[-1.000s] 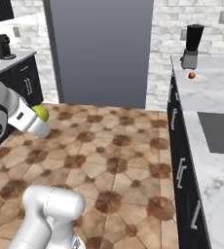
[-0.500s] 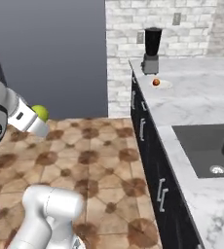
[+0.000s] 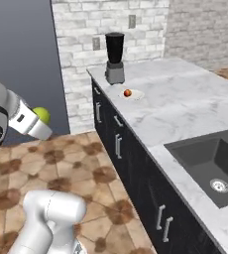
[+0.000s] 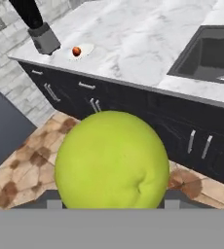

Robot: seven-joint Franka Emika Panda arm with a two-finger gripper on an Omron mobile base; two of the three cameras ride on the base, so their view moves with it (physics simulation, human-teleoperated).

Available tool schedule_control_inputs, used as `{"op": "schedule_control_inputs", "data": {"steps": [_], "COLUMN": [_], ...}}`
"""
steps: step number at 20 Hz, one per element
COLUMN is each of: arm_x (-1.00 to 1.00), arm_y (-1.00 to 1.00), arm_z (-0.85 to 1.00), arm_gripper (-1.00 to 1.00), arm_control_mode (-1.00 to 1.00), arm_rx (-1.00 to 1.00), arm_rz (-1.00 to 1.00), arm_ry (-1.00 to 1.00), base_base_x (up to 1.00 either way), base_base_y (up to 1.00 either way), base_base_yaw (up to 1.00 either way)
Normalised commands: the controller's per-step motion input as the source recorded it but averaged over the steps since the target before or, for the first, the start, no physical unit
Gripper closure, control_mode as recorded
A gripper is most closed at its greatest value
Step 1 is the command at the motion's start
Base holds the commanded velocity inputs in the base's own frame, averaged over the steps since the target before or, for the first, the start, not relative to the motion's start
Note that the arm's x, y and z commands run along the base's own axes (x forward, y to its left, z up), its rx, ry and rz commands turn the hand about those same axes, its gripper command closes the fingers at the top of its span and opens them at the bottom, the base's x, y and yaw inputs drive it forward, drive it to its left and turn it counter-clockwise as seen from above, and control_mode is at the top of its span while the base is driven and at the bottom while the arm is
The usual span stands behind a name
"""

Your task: Pick the pear and peach from the fridge and place them on the plate next to the blender to make a fruit smoothie.

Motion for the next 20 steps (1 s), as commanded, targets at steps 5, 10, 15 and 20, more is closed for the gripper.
{"op": "schedule_control_inputs", "data": {"steps": [5,10,15,20], "arm_x": [0.0,0.0,0.0,0.0], "arm_y": [0.0,0.0,0.0,0.0], "arm_z": [0.0,0.0,0.0,0.0], "arm_gripper": [1.0,1.0,1.0,1.0], "arm_control_mode": [1.0,1.0,1.0,1.0], "arm_rx": [0.0,0.0,0.0,0.0], "arm_rz": [0.0,0.0,0.0,0.0], "arm_ry": [0.0,0.0,0.0,0.0], "base_base_x": [1.0,1.0,0.92,0.77], "base_base_y": [1.0,1.0,1.0,0.88], "base_base_yaw": [-0.53,-0.56,-0.6,-0.58]}}
